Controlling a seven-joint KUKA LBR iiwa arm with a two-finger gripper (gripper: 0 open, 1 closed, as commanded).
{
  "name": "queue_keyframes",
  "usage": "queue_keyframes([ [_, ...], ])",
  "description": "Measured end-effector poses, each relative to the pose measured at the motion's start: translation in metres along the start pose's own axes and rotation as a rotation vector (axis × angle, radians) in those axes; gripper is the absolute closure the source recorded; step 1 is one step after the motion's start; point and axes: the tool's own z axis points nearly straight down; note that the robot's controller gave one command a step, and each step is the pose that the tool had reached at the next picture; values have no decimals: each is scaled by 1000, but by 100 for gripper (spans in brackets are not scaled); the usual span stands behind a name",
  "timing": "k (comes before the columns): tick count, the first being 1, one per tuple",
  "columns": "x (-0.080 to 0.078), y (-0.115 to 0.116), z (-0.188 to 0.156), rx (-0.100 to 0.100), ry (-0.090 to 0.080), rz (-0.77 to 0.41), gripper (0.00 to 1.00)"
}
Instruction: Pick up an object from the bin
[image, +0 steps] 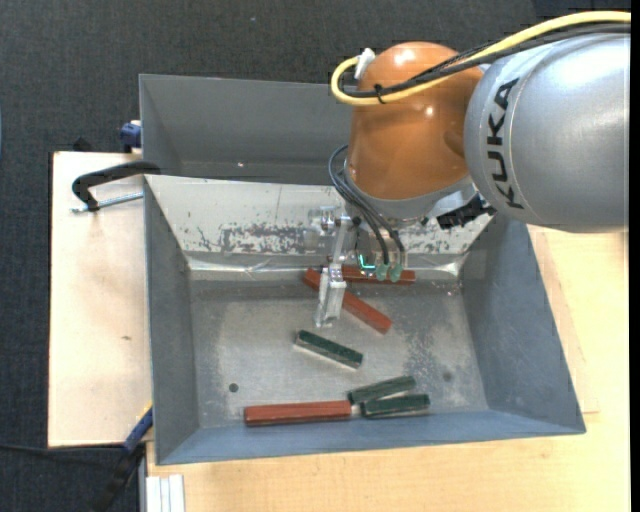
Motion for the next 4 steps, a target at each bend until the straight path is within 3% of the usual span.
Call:
queue_keyframes([
  [1, 11, -13, 22, -2, -9, -105, 0],
  [2, 24, -40, 84, 1, -3, -303, 0],
  [3, 8, -40, 114, 0, 3, -217, 0],
  [4, 64, -53, 161, 0, 1, -306, 100],
])
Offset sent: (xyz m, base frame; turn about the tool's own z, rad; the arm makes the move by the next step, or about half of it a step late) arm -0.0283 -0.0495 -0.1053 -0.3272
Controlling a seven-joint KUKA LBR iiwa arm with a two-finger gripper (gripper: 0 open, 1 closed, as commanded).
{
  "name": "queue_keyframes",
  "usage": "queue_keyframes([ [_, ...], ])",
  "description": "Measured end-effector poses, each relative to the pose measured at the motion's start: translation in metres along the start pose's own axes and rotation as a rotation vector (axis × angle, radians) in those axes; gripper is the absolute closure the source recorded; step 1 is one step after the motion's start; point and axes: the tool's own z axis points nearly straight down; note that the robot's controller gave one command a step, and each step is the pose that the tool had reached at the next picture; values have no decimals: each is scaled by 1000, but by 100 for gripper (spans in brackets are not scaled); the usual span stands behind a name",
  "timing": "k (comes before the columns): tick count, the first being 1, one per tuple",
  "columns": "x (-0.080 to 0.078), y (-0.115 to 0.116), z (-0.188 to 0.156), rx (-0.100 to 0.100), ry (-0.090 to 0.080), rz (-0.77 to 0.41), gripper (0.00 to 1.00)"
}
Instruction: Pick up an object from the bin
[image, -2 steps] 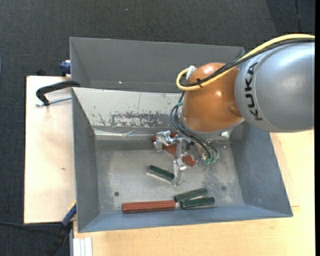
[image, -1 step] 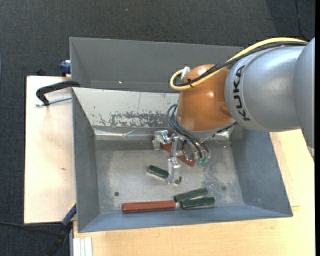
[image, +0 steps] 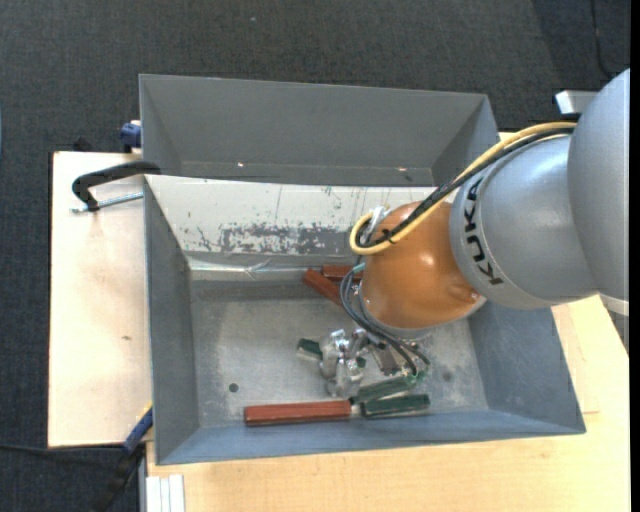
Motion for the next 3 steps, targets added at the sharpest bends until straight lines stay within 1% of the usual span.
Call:
queue_keyframes([
  [1, -1, 0, -1, 0, -2, 0, 0],
  [2, -1, 0, 0, 0, -1, 0, 0],
  [3, -45, -38, -5, 0, -2, -63, 0],
])
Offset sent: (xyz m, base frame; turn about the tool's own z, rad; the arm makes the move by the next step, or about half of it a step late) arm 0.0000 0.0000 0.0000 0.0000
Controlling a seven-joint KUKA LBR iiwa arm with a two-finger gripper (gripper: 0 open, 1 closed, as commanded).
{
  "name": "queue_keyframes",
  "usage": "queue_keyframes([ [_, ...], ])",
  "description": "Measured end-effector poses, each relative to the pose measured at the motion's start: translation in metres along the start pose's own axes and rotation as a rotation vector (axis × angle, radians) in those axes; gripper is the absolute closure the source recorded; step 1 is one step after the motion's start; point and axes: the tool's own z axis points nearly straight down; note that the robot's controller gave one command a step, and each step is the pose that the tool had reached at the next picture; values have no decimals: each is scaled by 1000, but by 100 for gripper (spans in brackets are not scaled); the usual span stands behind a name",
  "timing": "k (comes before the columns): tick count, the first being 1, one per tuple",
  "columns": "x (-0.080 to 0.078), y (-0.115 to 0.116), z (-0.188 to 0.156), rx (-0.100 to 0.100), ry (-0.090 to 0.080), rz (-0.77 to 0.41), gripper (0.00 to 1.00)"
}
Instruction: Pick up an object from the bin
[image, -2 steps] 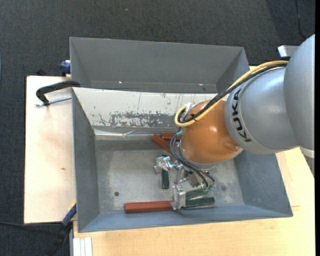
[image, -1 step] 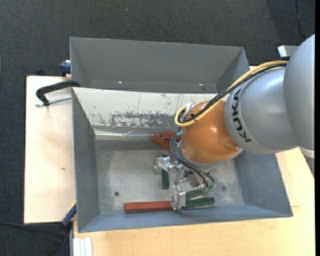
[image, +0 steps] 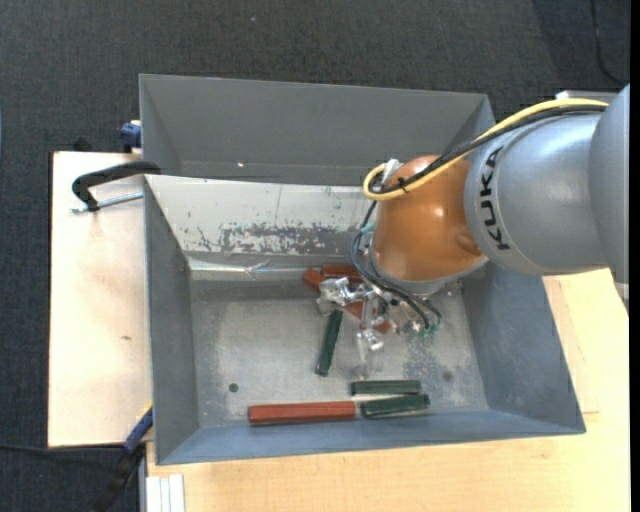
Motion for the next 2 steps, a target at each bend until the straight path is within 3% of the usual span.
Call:
queue_keyframes([
  [1, 0, -6, 6, 2, -4, -8, 100],
  [2, 20, 4, 10, 2, -3, -4, 0],
])
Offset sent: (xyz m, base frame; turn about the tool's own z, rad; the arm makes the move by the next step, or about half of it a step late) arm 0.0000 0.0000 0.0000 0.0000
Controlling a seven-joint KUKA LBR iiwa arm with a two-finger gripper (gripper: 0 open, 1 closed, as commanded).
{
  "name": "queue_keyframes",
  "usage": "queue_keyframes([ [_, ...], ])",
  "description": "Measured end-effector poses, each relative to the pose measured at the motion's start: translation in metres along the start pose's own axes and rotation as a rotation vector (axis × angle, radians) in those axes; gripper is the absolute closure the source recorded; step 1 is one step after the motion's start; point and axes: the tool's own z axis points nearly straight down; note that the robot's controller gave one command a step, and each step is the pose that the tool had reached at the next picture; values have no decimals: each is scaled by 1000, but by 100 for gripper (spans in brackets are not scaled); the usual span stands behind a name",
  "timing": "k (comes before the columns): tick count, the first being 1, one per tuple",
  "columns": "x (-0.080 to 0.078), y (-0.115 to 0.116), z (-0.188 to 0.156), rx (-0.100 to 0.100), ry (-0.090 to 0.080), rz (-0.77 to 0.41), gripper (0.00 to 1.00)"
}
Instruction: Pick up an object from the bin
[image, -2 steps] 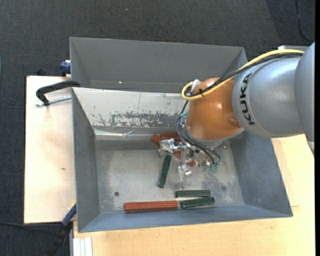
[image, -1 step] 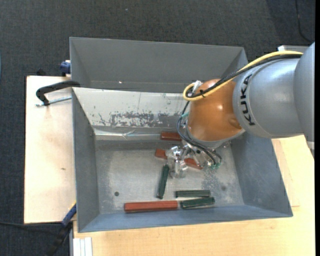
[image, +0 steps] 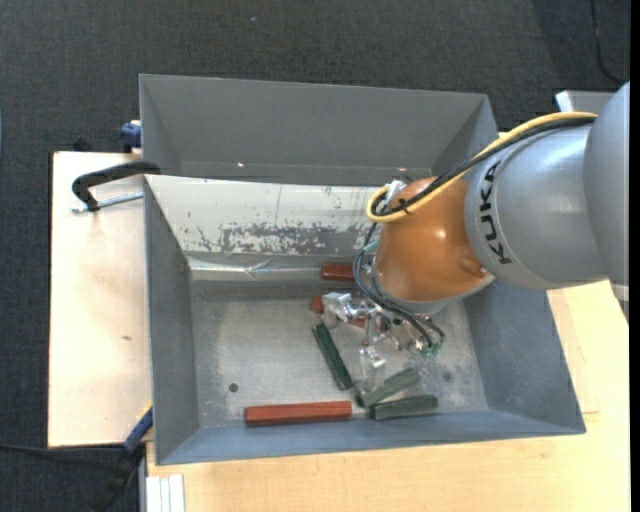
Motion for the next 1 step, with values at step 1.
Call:
queue_keyframes([
  [1, 0, 0, 0, 0, 0, 0, 0],
])
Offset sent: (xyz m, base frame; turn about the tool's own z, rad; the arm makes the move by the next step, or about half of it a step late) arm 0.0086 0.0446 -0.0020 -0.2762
